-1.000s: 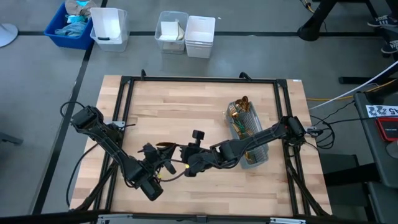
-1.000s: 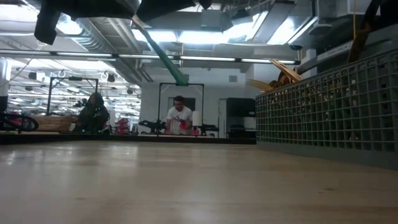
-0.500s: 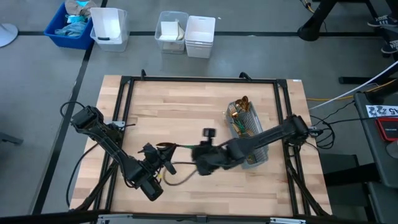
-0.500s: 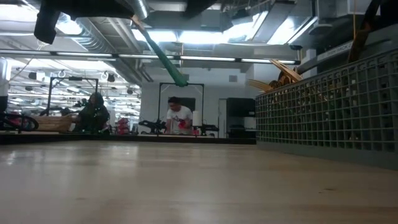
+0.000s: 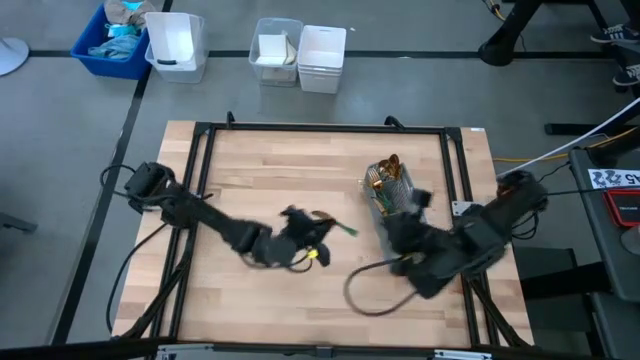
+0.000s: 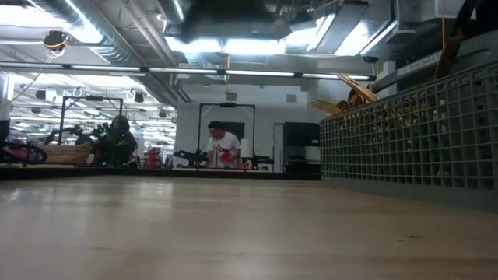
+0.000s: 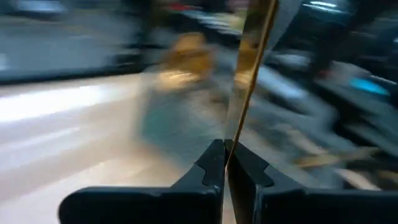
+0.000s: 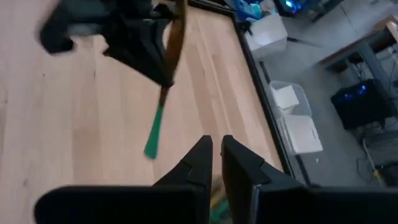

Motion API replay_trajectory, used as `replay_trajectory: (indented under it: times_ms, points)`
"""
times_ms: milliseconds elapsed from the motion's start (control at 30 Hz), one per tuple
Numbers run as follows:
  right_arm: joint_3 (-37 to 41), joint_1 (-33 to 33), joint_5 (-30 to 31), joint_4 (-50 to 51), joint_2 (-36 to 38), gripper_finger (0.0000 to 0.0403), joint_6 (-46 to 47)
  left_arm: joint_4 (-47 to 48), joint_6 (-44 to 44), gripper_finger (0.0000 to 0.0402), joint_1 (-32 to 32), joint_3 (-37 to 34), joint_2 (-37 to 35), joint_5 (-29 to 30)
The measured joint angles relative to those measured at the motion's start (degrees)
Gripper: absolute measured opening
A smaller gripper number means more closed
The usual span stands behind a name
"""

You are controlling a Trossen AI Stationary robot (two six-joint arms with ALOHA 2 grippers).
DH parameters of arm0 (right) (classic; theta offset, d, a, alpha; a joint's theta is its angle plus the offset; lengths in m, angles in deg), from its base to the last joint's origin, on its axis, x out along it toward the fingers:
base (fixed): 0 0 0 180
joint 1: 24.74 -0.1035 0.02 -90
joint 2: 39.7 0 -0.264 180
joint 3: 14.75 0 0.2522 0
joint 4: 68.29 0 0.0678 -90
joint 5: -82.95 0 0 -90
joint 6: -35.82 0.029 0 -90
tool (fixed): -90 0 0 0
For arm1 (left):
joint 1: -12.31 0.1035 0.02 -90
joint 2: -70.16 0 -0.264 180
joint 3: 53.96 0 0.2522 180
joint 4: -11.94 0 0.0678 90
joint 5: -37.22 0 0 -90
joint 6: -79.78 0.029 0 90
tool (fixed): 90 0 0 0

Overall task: Sort silverware
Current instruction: Put the knife into the bottom section of the basket

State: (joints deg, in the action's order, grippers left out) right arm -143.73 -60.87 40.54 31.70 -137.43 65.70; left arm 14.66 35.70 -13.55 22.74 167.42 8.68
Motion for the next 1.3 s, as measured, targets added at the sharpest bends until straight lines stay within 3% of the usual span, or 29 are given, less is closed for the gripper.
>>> replay_trajectory:
  times_ms: [100,233,433,633,933,1100,1300]
  points:
    - [0.5,-3.4,1.4,3.7,3.6,0.0037,7.3,-15.4,16.3,0.0002,4.1,0.0,0.0,-14.3]
    - [4.6,-9.3,2.1,3.7,8.7,0.0037,10.1,-25.9,24.7,0.0001,7.4,0.0,0.0,-22.6]
    - [16.5,-18.3,11.5,3.9,16.6,0.0037,19.8,-28.8,23.4,0.0001,11.9,0.0,1.2,-26.5]
    - [30.5,-21.3,18.8,3.8,23.1,0.0037,33.3,-31.8,20.0,0.0002,15.0,2.7,6.7,-33.6]
    - [45.5,-21.2,18.1,2.8,27.2,0.0037,50.4,-30.5,27.1,0.0002,15.8,10.6,15.7,-35.2]
    - [50.8,-21.2,16.6,-2.2,27.2,0.0037,52.5,-23.9,30.8,0.0008,15.8,13.7,19.0,-36.0]
    - [52.3,-21.2,16.1,-7.0,27.2,0.0037,52.5,-23.6,32.3,0.0048,16.6,15.9,22.7,-36.4]
